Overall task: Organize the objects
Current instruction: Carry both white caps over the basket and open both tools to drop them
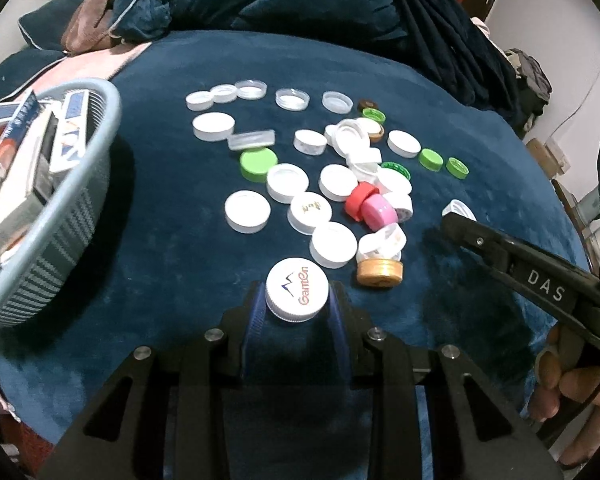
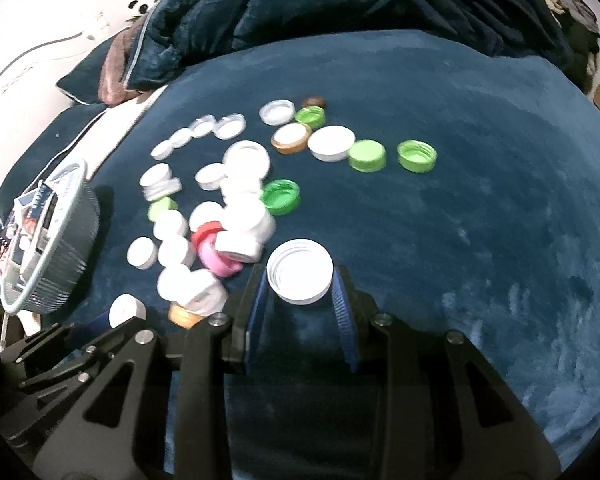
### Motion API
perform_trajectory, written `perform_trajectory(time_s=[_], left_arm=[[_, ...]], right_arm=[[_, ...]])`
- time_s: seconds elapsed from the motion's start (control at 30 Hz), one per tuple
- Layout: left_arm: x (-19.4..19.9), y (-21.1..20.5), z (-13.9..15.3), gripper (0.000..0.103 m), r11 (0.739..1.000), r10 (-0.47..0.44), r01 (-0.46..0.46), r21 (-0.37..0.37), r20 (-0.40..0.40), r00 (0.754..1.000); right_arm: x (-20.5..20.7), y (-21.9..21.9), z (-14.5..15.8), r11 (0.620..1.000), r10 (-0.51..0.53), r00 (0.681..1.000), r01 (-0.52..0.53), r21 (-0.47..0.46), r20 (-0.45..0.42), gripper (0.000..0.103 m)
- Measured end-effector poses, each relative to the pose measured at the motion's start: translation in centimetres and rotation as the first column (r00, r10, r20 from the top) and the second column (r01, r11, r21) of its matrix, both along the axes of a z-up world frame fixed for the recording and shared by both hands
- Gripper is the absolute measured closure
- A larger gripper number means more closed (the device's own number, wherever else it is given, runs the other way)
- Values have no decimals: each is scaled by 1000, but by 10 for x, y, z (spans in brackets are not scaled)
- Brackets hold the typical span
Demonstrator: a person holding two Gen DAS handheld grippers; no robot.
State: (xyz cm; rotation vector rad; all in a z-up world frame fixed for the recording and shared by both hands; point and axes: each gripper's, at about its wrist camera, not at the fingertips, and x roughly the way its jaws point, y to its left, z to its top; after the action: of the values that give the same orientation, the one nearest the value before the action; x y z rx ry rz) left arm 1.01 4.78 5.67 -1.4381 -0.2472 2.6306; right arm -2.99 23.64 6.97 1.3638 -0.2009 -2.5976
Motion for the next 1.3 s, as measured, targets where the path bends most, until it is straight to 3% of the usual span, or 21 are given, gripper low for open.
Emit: perform_trajectory(time_s=[0.47, 0.6, 0.77, 1.07, 1.3], left_arm=[[27, -62, 41, 70, 990, 138, -137, 19, -108, 984], [37, -99, 50, 70, 976, 219, -217, 31, -126, 967], [53, -154, 61, 70, 940, 341, -336, 60, -145, 929], [79, -234, 60, 70, 862, 506, -493, 120, -137, 852], [79, -253, 50, 70, 853, 519, -504, 135, -117, 847]], right_arm=[[7, -64, 30, 991, 127, 990, -129, -29, -68, 69], [10, -94, 38, 981, 184, 979, -188, -37, -86, 69], [14, -131, 47, 963, 258, 960, -264, -48, -105, 69], [30, -210, 60, 893, 428, 893, -441, -89, -138, 69], [32, -252, 54, 818, 531, 840, -542, -190, -112, 68]])
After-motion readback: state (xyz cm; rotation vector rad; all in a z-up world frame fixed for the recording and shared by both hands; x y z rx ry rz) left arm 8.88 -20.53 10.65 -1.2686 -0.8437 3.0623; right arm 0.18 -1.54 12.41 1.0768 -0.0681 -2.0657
